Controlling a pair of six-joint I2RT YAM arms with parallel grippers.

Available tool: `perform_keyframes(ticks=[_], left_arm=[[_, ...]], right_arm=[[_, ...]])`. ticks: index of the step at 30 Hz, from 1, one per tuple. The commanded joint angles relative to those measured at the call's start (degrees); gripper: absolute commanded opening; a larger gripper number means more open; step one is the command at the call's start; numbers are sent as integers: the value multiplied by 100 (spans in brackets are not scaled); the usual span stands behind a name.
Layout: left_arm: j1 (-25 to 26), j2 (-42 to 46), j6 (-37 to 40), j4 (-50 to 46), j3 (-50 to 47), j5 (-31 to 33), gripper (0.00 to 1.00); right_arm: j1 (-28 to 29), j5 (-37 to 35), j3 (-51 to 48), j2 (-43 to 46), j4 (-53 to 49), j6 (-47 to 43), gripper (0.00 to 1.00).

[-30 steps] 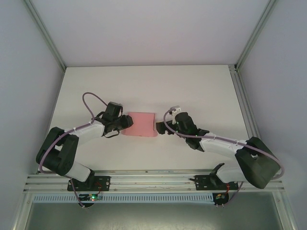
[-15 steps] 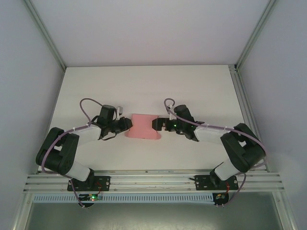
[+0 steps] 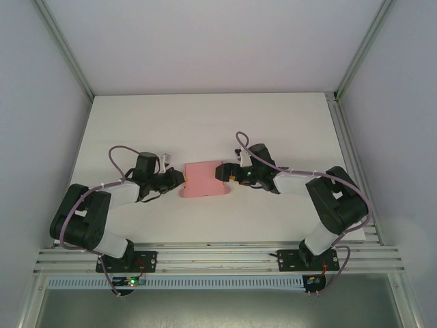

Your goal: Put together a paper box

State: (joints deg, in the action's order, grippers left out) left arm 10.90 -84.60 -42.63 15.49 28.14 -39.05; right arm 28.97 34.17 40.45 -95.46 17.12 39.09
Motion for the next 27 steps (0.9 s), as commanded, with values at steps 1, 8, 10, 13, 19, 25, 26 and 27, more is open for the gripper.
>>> perform_keyframes(ticks=[1,8,10,13,19,25,26,27], left_arm=[[-147,0,-155,460,-180,-349,6],[-149,63,12,279,-55,-522,8],[-151,103,40,190,-30,-430,9],[-151,99,93,53,18,-366,9],[-152,184,240,392,56,-290,19],[200,1101,1757,-380,740,87,100],[445,1323,2262,-955,1012,585,100],[826,1537,2900,-1540,1299,1364,100]], right_arm=[[-55,248,229,-120,-362,-86,98],[59,506,635,-386,-365,-235,98],[133,750,709,-584,31,-29,94],[171,1015,712,-787,780,448,85],[149,966,496,-553,1400,894,48],[30,898,465,-215,859,1241,48],[-23,921,519,-190,652,1337,48],[-85,978,580,-168,452,1469,47]])
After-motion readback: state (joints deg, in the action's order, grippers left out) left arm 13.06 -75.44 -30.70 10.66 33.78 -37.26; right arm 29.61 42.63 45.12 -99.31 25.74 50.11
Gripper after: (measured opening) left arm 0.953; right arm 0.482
